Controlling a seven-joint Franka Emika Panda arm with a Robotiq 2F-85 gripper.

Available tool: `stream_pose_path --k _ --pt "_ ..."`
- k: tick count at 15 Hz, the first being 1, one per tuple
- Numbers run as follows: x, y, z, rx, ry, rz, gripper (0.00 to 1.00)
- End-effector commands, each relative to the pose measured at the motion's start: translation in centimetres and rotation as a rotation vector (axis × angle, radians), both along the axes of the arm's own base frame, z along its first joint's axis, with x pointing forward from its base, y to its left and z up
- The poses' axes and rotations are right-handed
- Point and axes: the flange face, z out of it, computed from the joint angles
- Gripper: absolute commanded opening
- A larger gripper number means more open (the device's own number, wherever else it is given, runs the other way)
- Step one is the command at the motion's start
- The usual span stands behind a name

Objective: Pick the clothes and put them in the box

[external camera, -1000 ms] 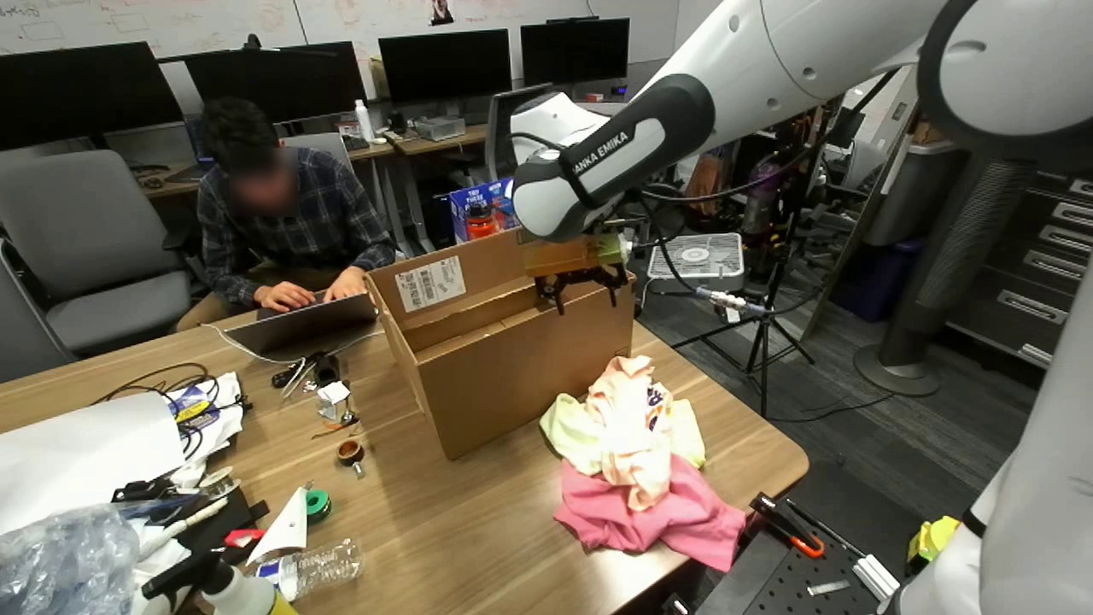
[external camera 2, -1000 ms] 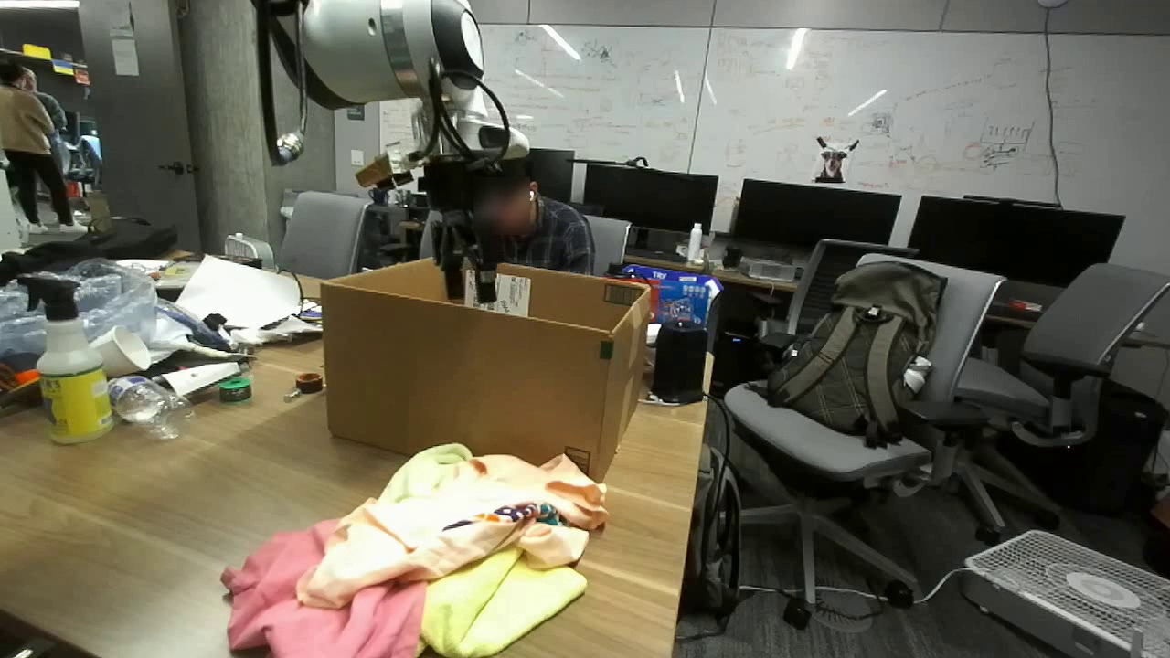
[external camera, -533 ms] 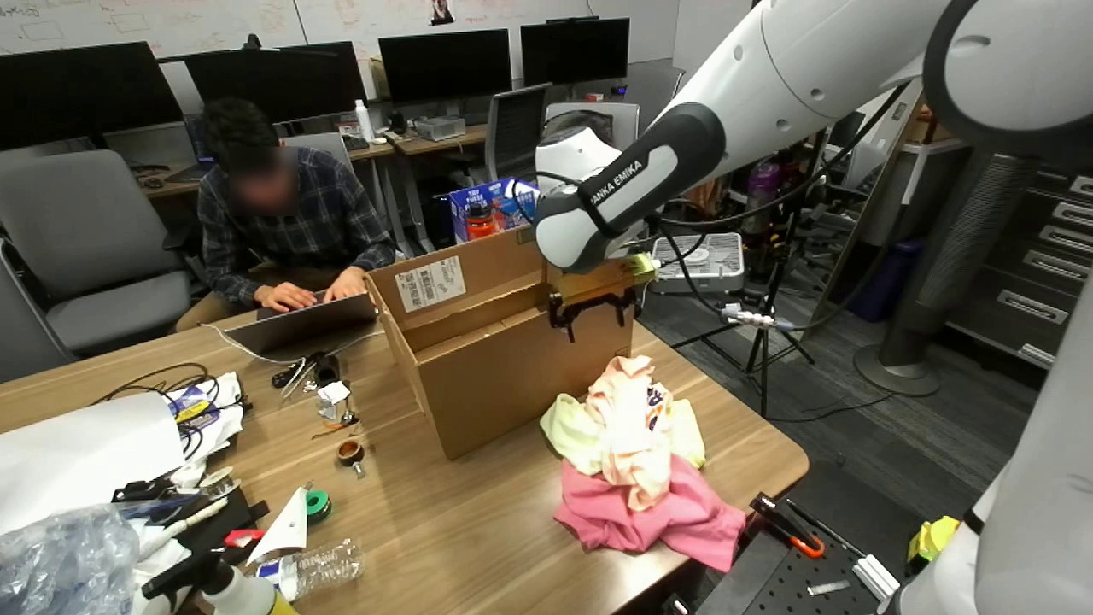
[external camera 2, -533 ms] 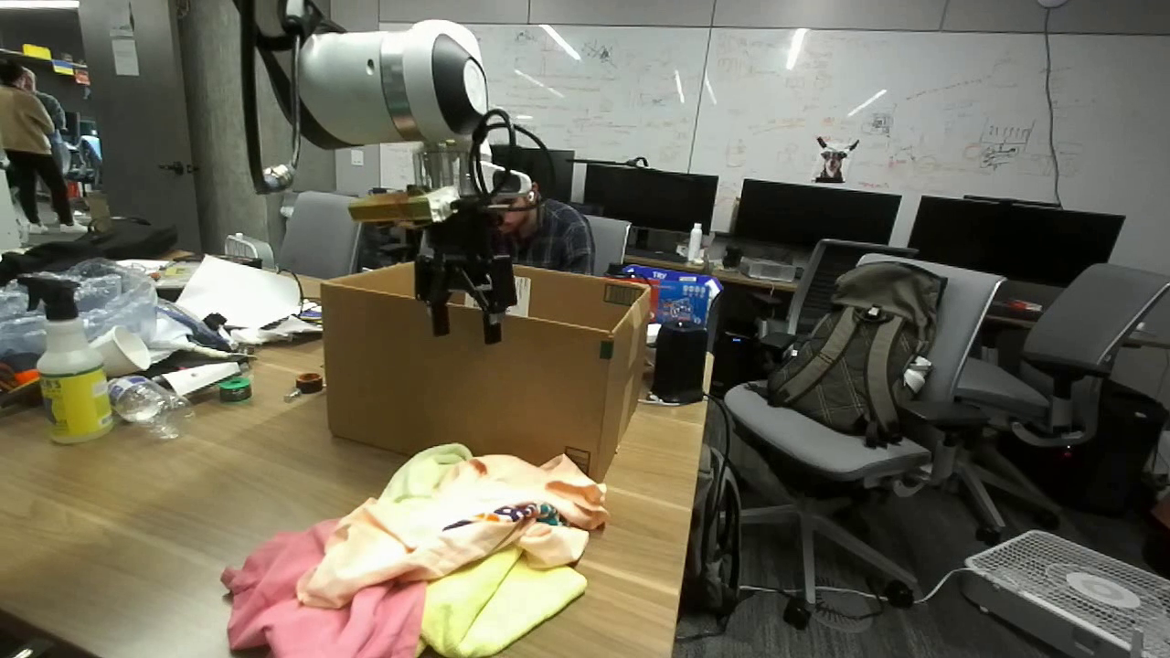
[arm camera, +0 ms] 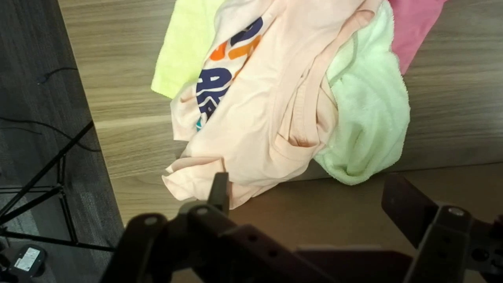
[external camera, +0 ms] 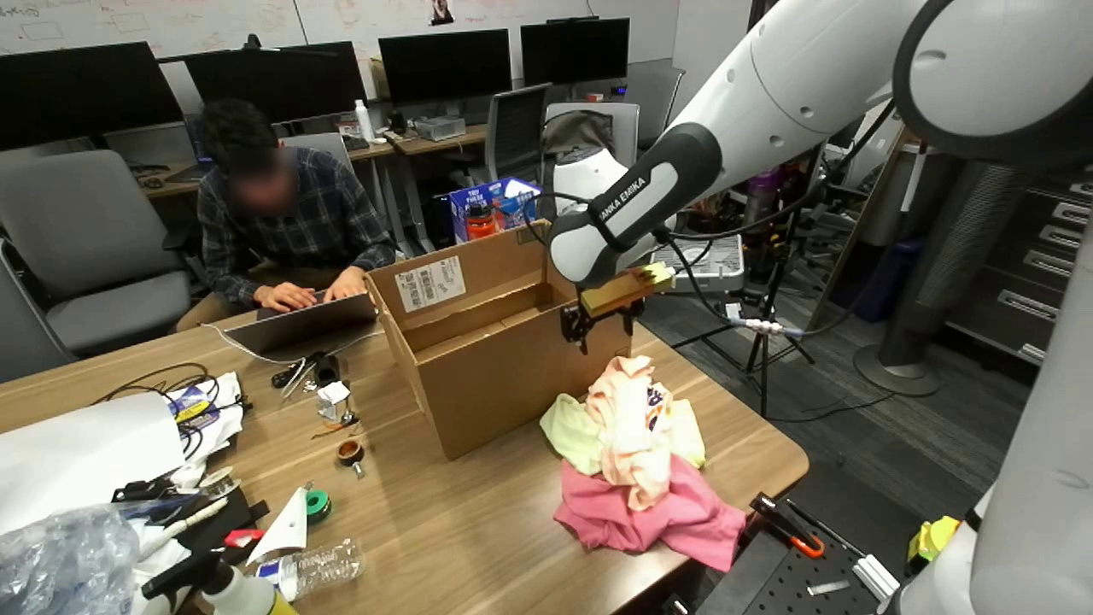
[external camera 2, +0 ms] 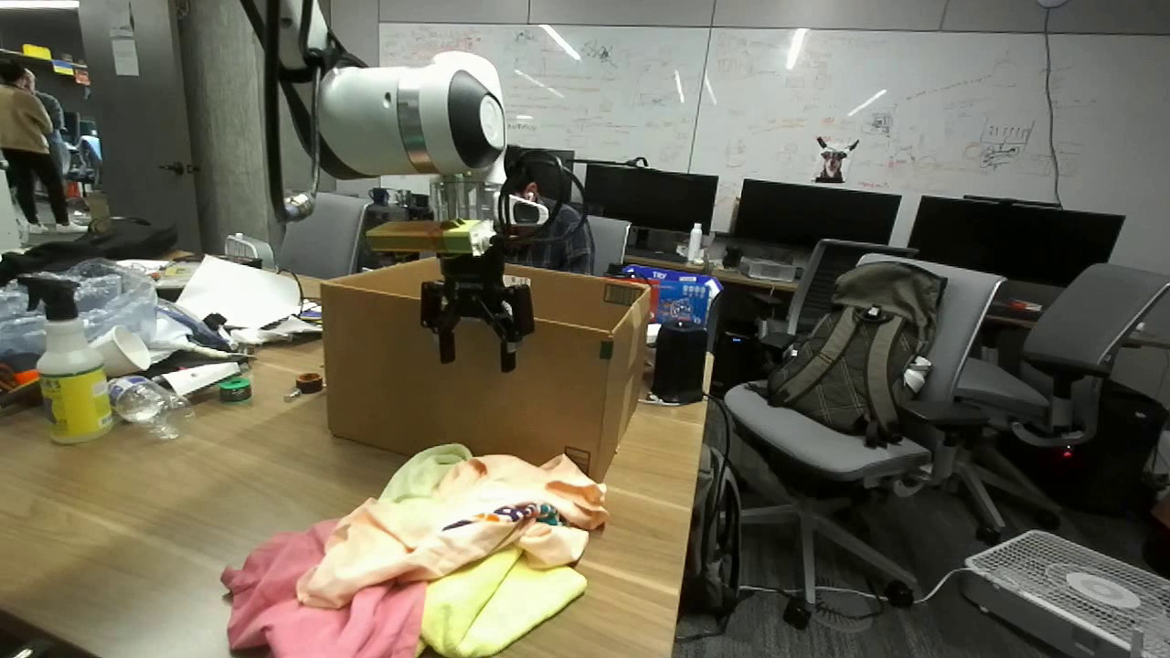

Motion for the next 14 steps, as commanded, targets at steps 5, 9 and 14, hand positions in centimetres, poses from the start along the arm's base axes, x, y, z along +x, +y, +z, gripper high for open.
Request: stream_pose_path --k 5,9,14 --pt "0.0 -2.9 -2.4 0.029 -0.036 -0.014 1.0" --pt "-1.0 -4.5 -3.7 0.058 -0.039 -0.035 1.0" --pt "-3.1 -6.2 -4.4 0.099 -0.062 -0.04 1.0"
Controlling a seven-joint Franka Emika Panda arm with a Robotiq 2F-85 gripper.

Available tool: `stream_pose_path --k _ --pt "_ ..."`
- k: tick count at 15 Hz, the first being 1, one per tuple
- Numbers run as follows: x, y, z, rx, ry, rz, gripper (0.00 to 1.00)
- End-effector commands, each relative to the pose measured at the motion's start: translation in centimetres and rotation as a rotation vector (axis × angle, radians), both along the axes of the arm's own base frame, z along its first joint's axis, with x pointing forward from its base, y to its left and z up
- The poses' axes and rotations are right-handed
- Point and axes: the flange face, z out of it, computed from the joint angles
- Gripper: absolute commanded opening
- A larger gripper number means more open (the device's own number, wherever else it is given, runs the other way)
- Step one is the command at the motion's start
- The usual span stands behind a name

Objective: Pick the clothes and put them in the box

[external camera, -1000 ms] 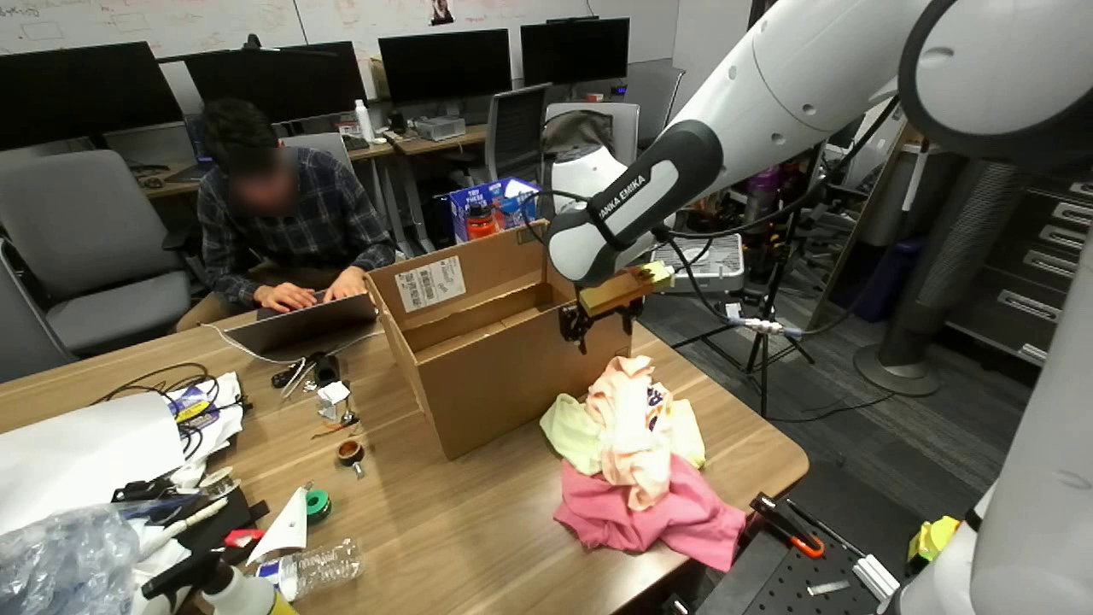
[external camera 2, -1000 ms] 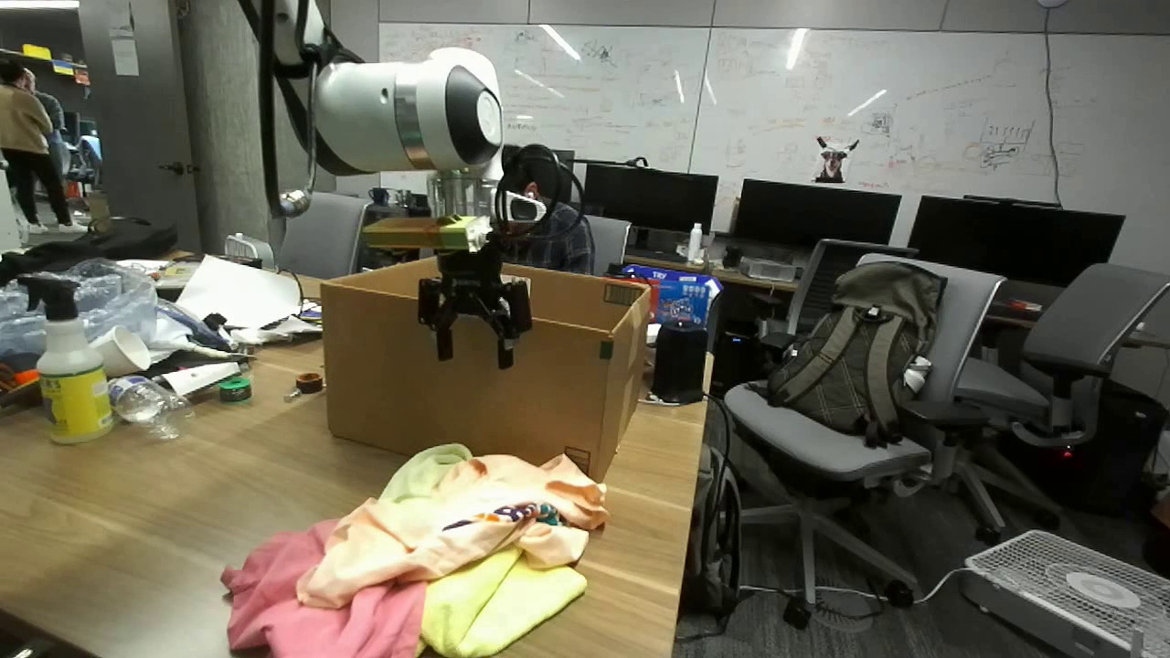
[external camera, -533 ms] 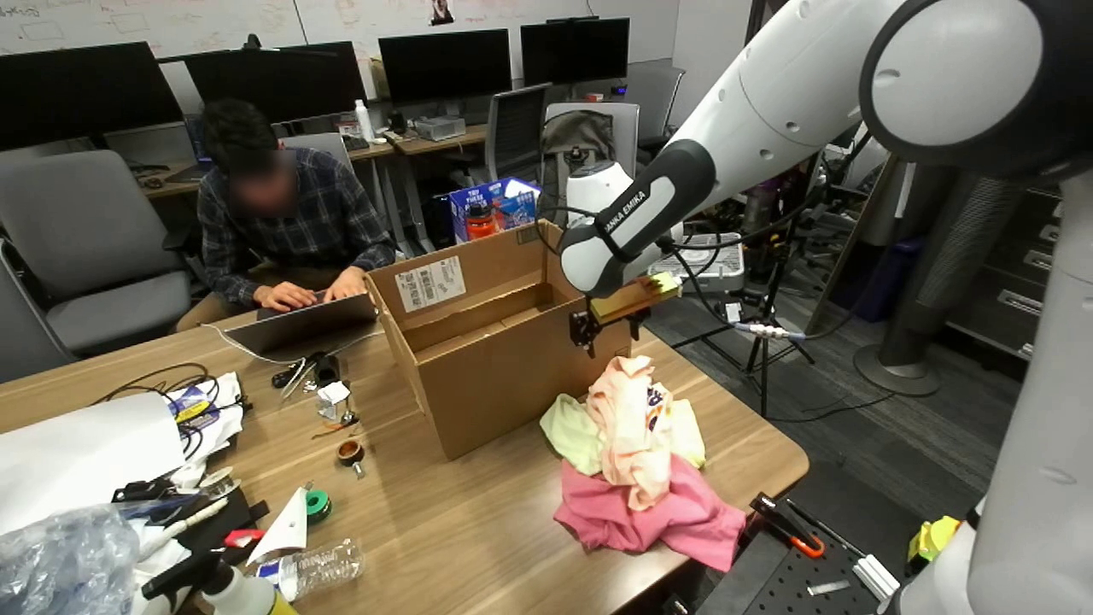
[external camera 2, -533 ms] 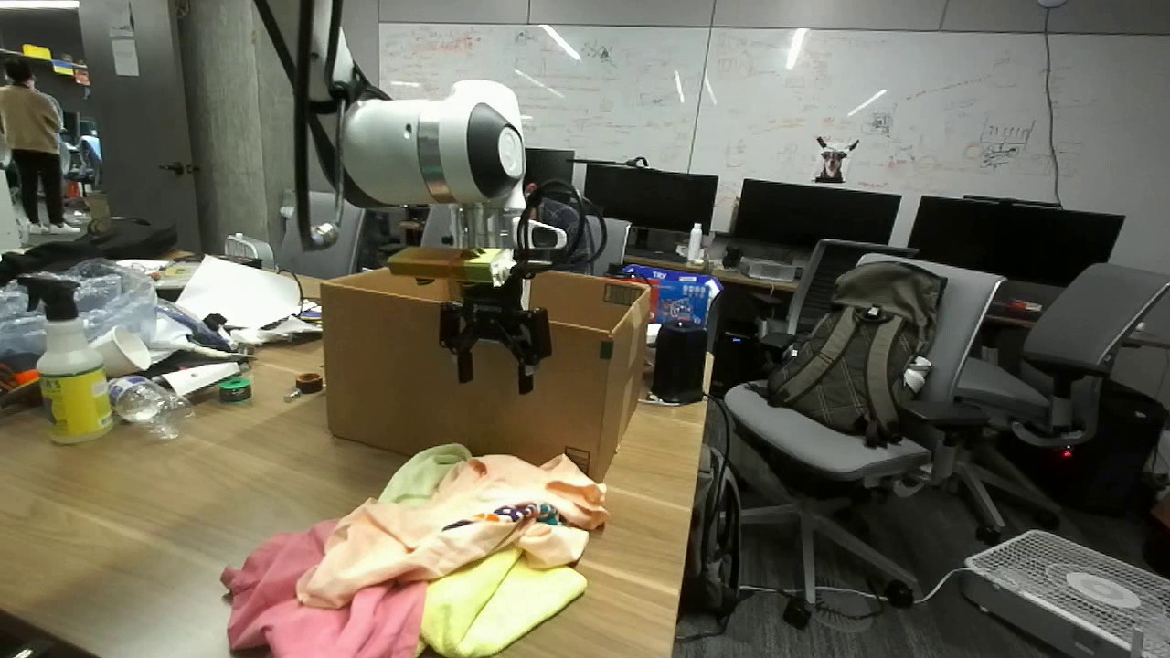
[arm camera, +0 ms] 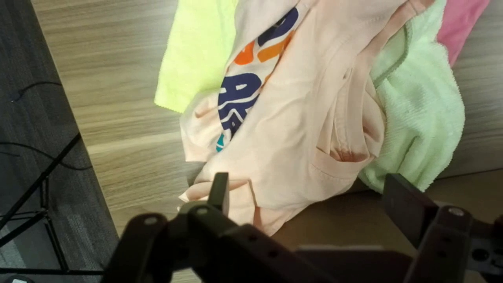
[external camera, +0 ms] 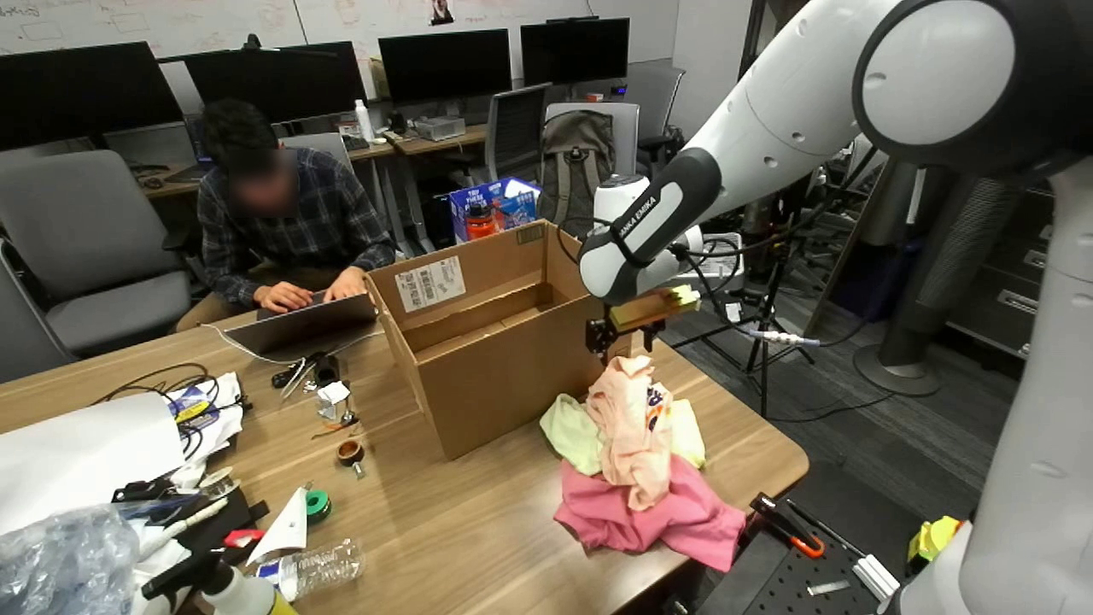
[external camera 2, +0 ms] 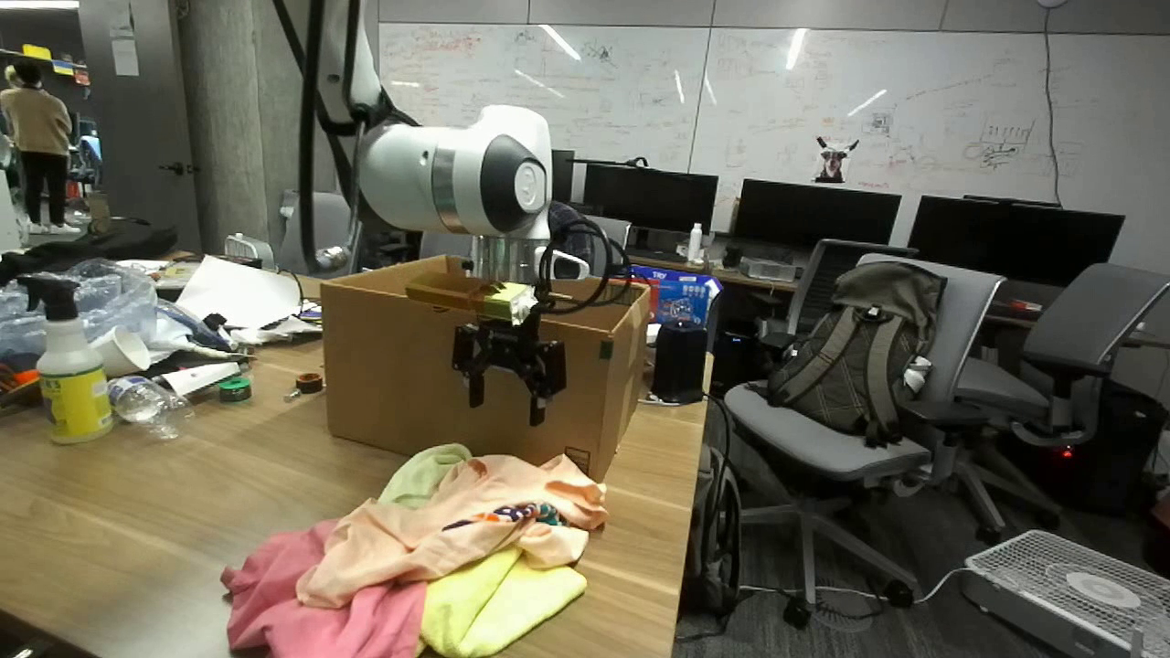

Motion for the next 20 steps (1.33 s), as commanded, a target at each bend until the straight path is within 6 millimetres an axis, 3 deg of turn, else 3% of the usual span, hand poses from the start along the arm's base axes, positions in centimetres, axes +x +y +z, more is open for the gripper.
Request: stream_pose_path --k 1,11,20 --pt "-1.9 -1.0 0.3 0.032 -0.049 0.021 1.0" --pt "-5.8 -0.1 -1.9 -0.014 -0.13 0.212 1.0" --pt "-4.8 1.1 -6.6 -0.118 -0.077 0.304 1.0"
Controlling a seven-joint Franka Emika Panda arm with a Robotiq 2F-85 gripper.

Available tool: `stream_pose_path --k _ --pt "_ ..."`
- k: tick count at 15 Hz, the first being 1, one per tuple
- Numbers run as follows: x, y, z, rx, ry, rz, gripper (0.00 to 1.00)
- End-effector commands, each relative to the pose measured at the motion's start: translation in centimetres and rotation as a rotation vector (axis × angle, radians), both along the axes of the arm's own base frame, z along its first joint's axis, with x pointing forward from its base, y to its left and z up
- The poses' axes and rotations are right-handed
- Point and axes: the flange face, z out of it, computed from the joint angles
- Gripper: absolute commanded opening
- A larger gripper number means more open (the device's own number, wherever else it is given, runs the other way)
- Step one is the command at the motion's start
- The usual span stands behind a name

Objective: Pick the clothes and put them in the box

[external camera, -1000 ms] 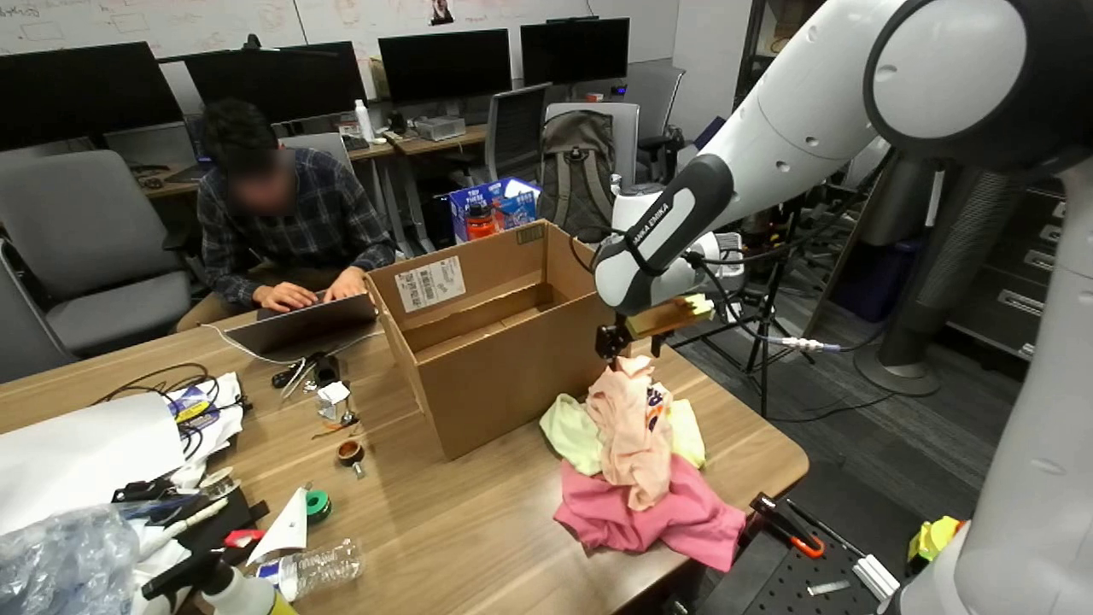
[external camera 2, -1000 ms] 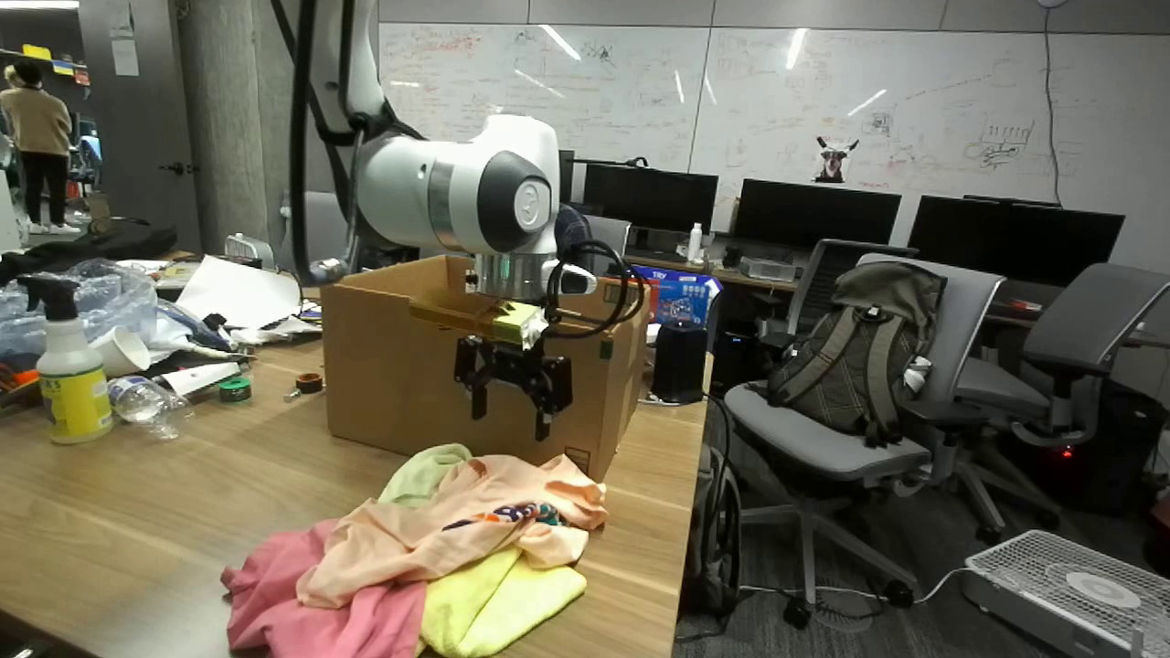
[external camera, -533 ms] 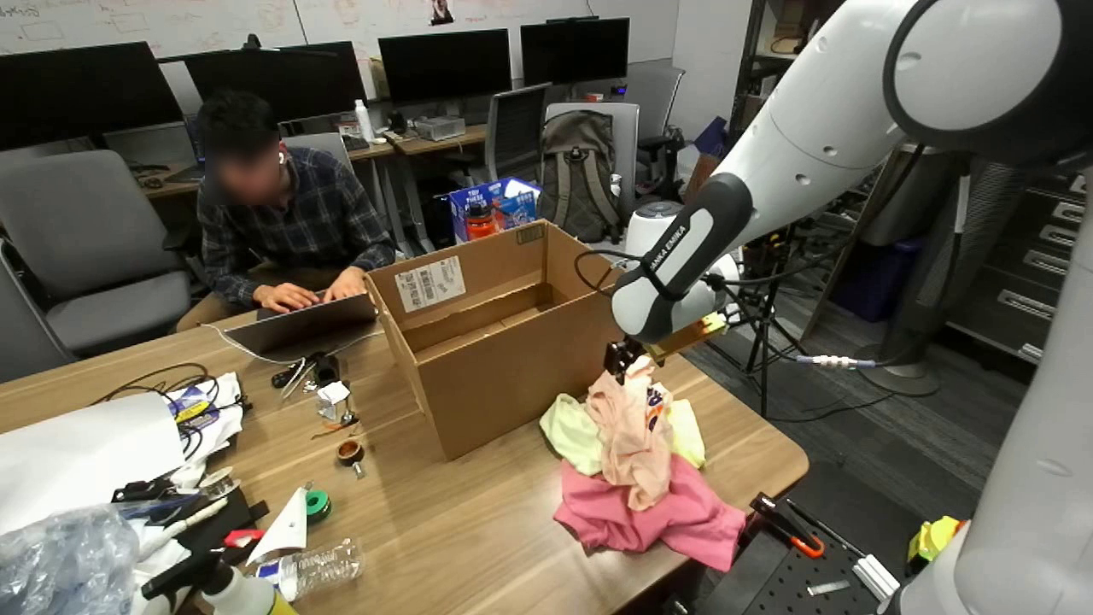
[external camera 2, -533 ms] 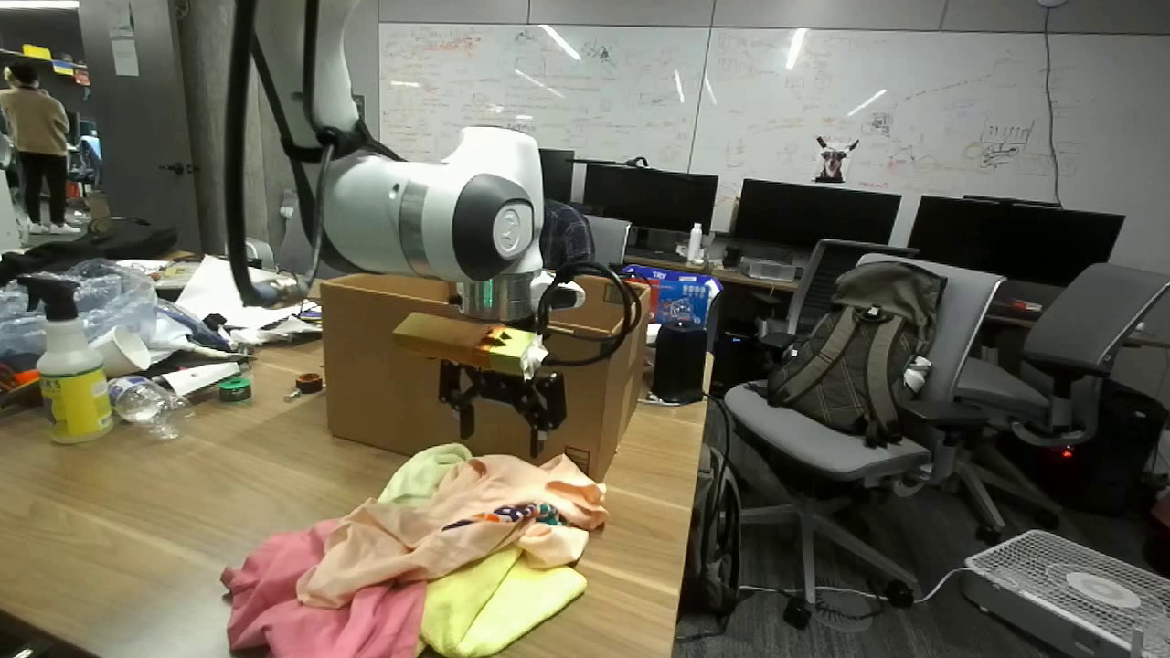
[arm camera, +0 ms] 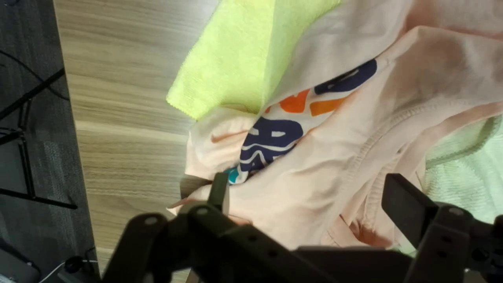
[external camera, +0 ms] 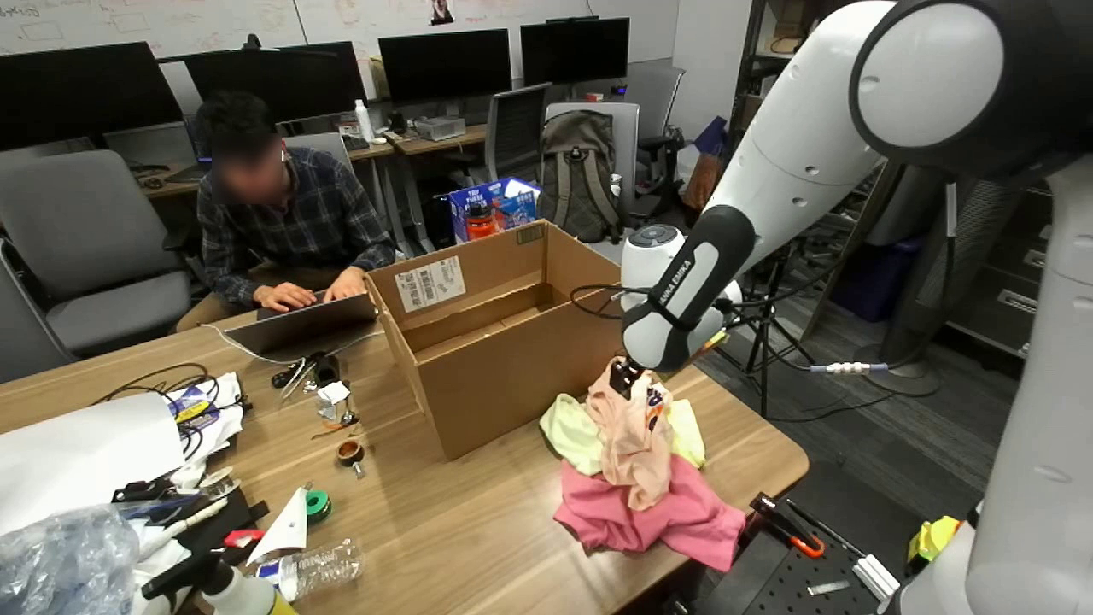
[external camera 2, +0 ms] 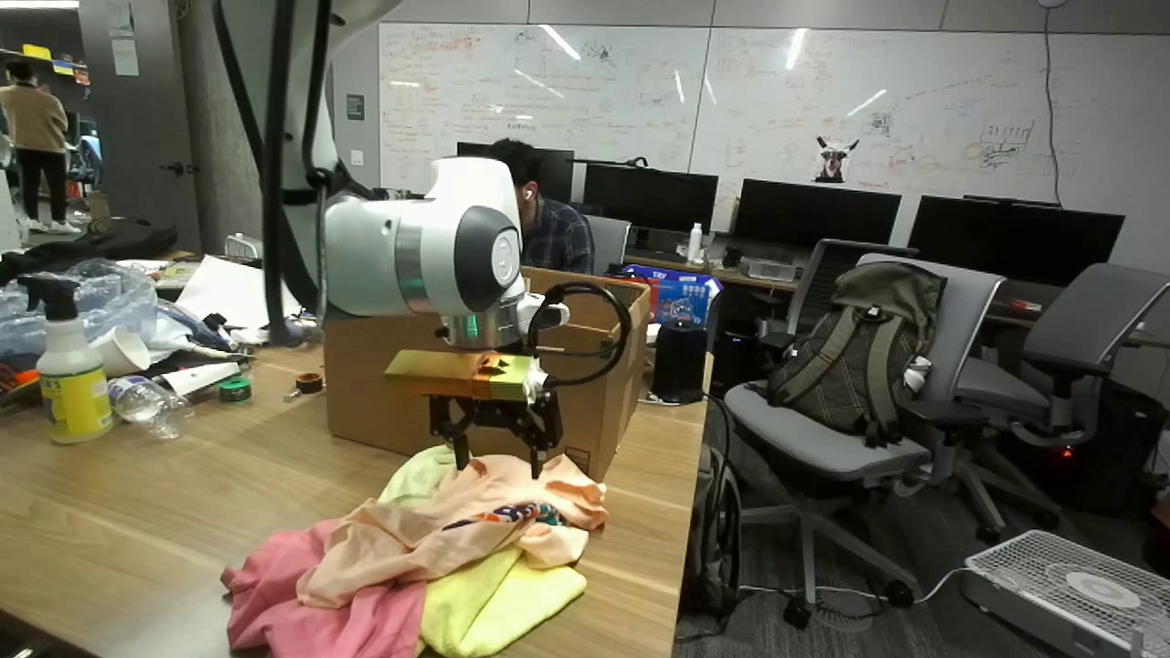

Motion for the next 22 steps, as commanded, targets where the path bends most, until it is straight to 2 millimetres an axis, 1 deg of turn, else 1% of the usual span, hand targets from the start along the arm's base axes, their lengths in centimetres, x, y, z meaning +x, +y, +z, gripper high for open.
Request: stream_pose_path --k 1,6,9,13,17,22 --pt "1.1 0.9 -1.8 -0.054 0.009 0.013 1.0" --pt "1.7 2.8 -3.8 -0.065 0.048 0.019 1.0" --pt "2.1 3.2 -4.8 -0.058 0.072 0.014 1.0" --pt "3.3 2.3 -5.6 -0.022 0.122 -0.065 1.0" --pt "4.7 1.2 -5.8 -0.002 0.169 -0.139 1.0" --pt "5.7 0.5 -5.8 -0.007 0.198 -0.159 1.0"
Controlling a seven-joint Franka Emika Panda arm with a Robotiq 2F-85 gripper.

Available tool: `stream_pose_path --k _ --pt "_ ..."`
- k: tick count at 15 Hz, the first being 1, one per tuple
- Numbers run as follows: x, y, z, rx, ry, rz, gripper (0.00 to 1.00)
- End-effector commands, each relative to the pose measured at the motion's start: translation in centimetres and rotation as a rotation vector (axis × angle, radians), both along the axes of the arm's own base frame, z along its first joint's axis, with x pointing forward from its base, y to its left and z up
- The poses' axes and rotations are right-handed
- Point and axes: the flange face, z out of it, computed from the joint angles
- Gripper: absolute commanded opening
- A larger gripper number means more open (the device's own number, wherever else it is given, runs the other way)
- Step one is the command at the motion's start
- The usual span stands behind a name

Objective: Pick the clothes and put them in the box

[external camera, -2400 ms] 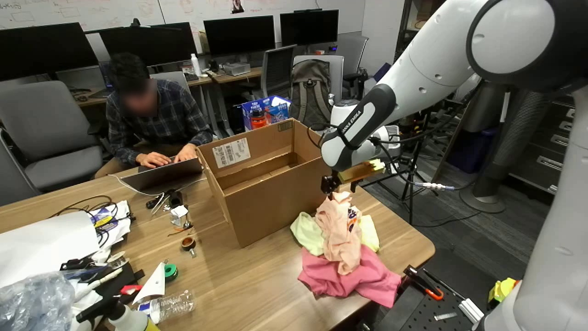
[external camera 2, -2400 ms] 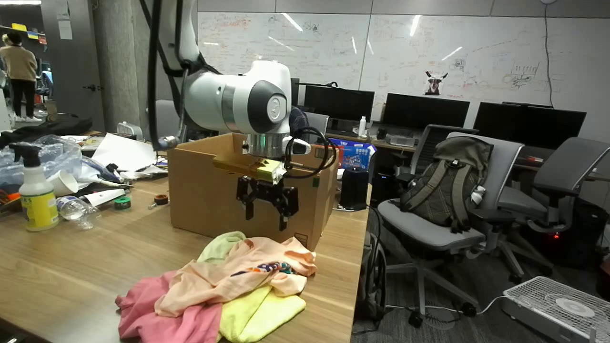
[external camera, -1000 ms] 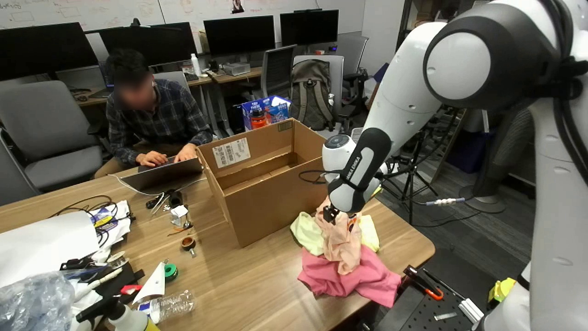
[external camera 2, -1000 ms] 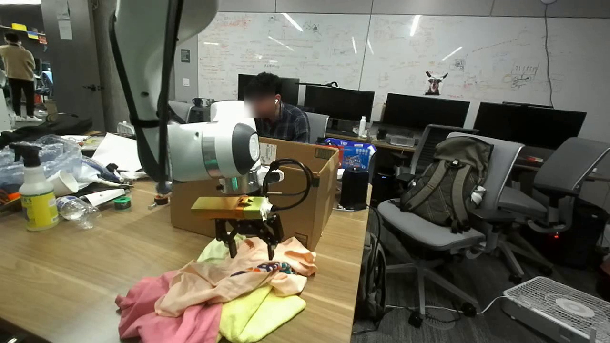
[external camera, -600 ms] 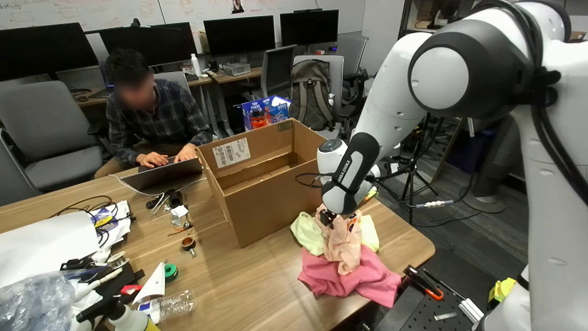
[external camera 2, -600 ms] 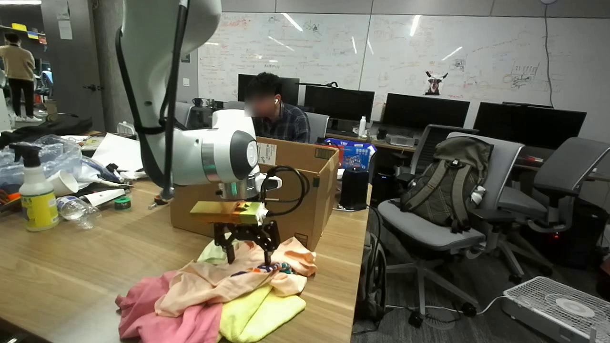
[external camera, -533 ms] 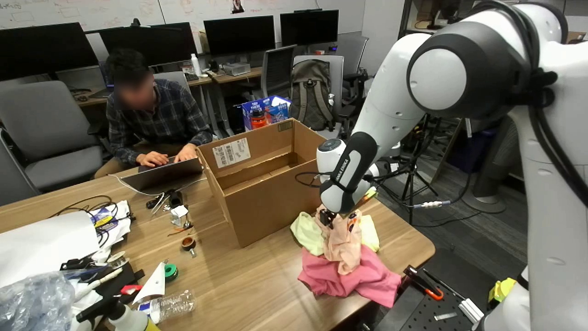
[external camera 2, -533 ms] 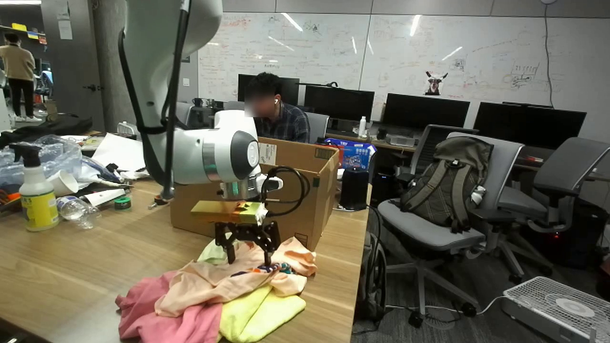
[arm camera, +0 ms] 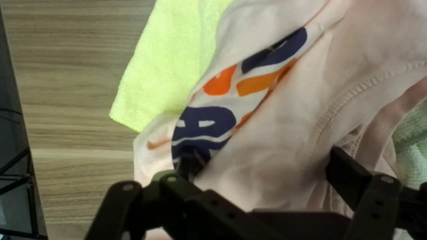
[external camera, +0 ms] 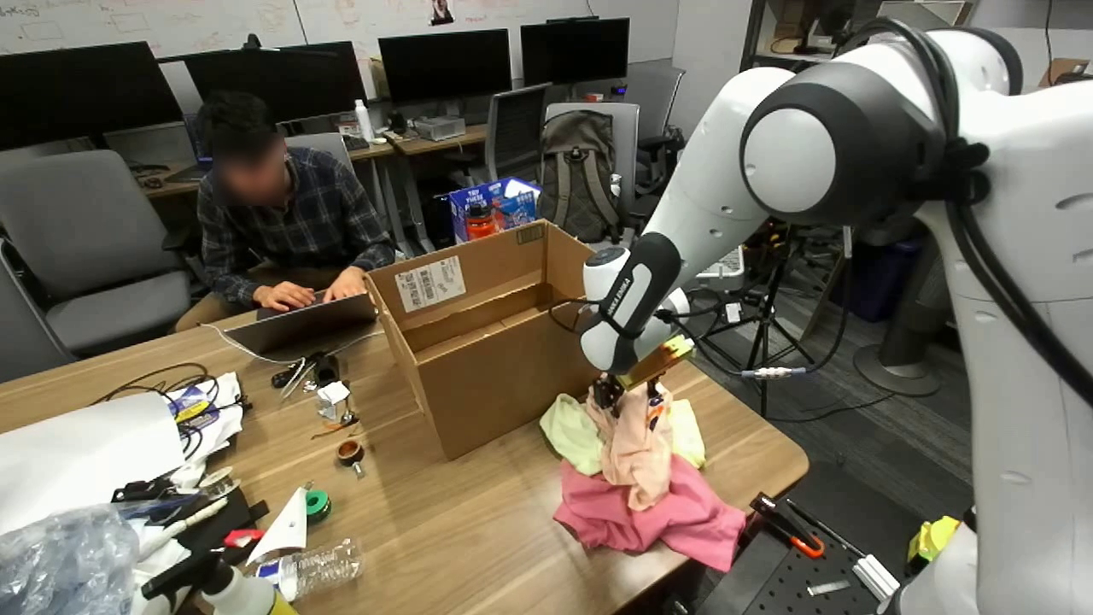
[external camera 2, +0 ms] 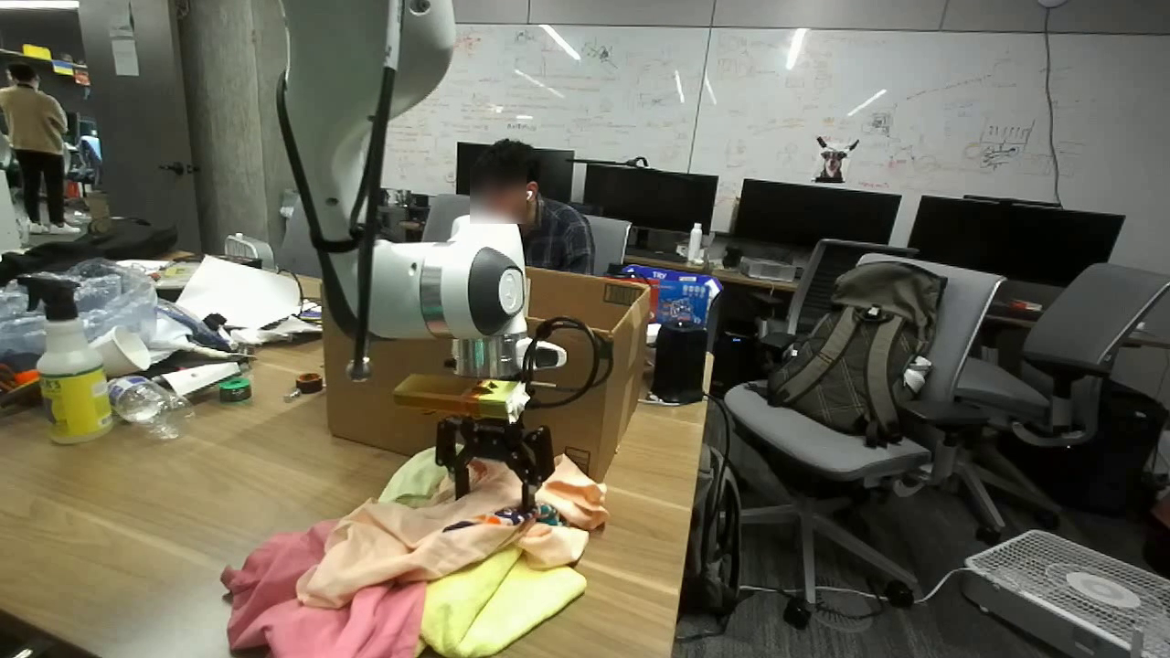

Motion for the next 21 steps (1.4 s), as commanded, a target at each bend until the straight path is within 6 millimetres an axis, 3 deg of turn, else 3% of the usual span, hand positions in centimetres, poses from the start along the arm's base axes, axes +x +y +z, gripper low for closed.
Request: stream_pose_path --k 1,3,4,6,10,14,15,21 --pt "1.2 -0.3 0.1 0.009 0.017 -0.003 1.0" --pt "1.4 -0.2 0.2 0.01 0.02 0.002 1.0" --pt "1.5 -0.2 0.2 0.012 0.022 0.005 0.75" --pt "1.5 0.0 0.4 0.015 0.028 0.013 0.65" --pt "1.8 0.1 0.7 0.018 0.04 0.029 0.33" --pt "2.1 0.3 2.2 0.023 0.014 0.026 0.04" --pt "2.2 0.4 2.6 0.023 0.001 0.027 0.0" --pt "2.7 1.9 7.3 0.046 -0.084 0.046 0.02"
